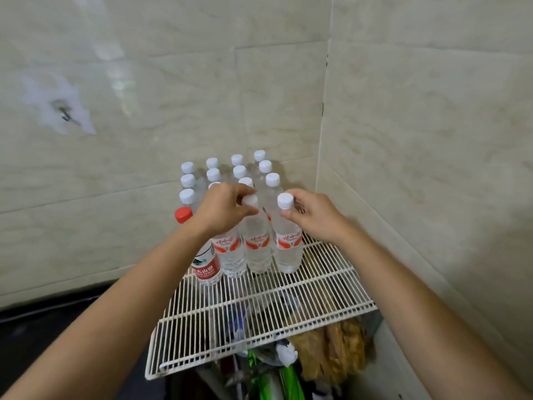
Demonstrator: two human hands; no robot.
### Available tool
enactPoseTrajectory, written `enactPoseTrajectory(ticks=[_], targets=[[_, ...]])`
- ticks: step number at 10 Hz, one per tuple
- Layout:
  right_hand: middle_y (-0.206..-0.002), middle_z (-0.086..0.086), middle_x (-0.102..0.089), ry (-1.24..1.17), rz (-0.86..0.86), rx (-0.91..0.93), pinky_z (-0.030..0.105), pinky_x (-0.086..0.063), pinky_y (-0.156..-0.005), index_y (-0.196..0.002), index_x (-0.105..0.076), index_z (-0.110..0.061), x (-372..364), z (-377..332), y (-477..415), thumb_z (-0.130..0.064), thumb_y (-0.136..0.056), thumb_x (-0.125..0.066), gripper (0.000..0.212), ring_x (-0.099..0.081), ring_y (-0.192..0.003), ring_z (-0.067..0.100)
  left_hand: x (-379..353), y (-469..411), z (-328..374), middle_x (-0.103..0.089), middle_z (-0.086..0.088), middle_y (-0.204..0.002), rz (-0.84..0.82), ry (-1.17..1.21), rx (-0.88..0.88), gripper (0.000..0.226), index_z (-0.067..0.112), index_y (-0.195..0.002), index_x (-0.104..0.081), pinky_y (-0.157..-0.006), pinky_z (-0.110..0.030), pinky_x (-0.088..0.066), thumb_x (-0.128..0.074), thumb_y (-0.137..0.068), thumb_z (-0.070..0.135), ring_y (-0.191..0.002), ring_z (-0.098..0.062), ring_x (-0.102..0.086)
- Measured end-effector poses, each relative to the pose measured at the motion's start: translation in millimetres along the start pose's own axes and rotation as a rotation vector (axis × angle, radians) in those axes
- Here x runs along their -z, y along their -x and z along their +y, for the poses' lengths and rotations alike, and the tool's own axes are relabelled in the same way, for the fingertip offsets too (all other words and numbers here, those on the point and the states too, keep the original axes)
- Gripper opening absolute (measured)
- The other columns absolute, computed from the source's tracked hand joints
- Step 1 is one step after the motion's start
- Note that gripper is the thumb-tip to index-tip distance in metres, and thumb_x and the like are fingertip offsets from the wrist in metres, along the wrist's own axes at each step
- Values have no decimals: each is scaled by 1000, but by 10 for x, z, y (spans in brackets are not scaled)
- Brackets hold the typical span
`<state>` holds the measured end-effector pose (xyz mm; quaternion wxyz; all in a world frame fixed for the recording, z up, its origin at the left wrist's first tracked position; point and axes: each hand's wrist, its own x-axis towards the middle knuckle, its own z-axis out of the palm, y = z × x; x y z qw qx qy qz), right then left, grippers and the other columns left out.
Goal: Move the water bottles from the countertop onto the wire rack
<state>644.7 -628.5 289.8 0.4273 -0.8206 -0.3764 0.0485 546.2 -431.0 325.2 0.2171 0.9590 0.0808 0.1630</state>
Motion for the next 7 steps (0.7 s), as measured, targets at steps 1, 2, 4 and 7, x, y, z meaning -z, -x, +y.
enactPoseTrajectory(ticks=[1, 2, 4, 7], targets=[[-114, -3, -71, 9, 12, 12, 44, -53, -94, -130, -62, -21, -81, 17, -82, -28, -95, -68, 36, -66, -105, 18, -44, 53, -4, -73, -7, -116, 40, 0, -15, 44, 11, -126, -68, -85, -22, -42, -78, -85, 21, -101, -16, -65], [-108, -9, -68, 23, 56, 34, 33, -48, -83, -132, -60, -21, -158, 64, -113, -30, -97, -65, 36, -64, -100, 15, -139, 90, -45, -72, -10, -119, 110, -6, -58, 42, 8, -127, -66, -88, -25, -42, -75, -87, 19, -107, -23, -65], [-143, -1, -60, -43, 114, 0, 43, -48, -107, -149, -47, -23, -281, 136, -14, -41, -98, -63, 56, -56, -132, 16, -260, 205, -113, -56, -16, -138, 190, -176, -144, 47, 11, -133, -59, -101, -41, -45, -71, -90, 23, -124, -33, -54], [-145, -7, -51, -196, 465, 91, 43, -46, -110, -147, -46, -22, -182, -91, 235, -40, -96, -67, 59, -48, -137, 8, -1311, 1364, -405, -52, 1, -136, -154, -261, 47, 44, 28, -132, -54, -109, -43, -40, -41, -99, 53, -129, -19, -47]])
